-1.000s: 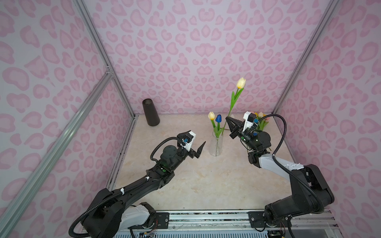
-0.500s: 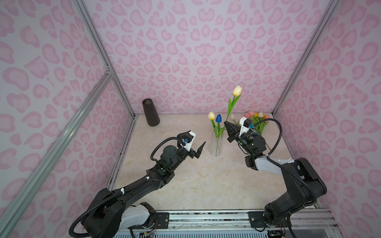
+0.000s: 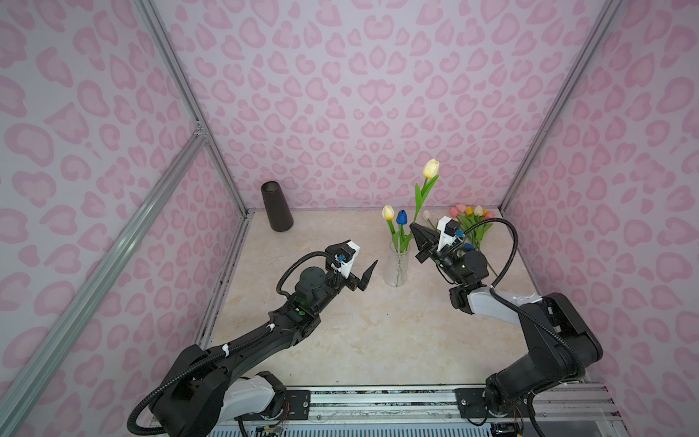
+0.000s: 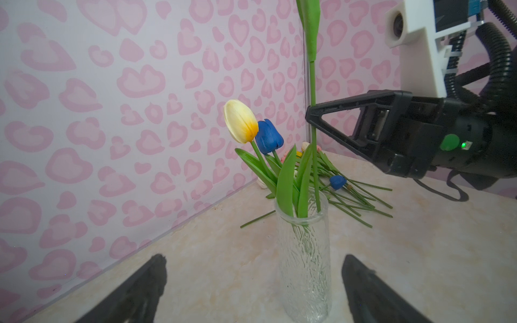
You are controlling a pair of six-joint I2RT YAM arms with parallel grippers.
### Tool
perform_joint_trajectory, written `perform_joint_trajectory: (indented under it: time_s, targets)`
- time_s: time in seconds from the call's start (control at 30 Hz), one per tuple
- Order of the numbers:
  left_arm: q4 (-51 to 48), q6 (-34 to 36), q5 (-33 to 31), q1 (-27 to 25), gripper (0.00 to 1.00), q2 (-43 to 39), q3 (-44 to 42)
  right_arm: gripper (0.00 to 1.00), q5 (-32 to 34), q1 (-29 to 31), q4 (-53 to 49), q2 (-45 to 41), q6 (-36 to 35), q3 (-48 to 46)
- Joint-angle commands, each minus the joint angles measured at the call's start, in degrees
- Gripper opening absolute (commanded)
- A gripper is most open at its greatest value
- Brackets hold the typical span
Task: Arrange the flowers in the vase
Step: 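Carry the yellow tulip over the glass vase and lower its stem inside, then open the right gripper and draw it back from the vase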
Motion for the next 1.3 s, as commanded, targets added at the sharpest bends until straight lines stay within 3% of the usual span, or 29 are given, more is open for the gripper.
perform_joint_trajectory:
  time_s: [0.0,0.33,0.67,0.87,1.0,1.27]
  targets:
    - [2.21,0.15,0.08,0.03,0.99,0.34,-0.16,0.09,-0.72,0.54,-2.74,-0.96,-3.49,-0.94]
    - [2.57,0.01,0.01,0.03,0.99,0.25,-0.68,0.22,2.26,2.01,-13.56,-4.27,-9.96,-0.73]
    - [2.54,0.26,-0.35,0.03,0.98,0.22,-0.86,0.23,4.98,4.27,-32.29,-8.21,-18.57,6.20]
    - [2.65,-0.07,-0.27,0.03,0.99,0.42,-0.60,0.28,7.16,5.00,-38.99,-10.97,-19.09,9.33]
    - [2.47,0.29,-0.19,-0.01,0.99,0.15,-0.34,0.42,12.36,4.84,-42.10,-13.38,-17.67,11.23]
    - [2.52,0.37,0.34,0.07,0.99,0.69,0.28,0.47,9.67,4.21,-59.05,-9.88,-19.25,22.06]
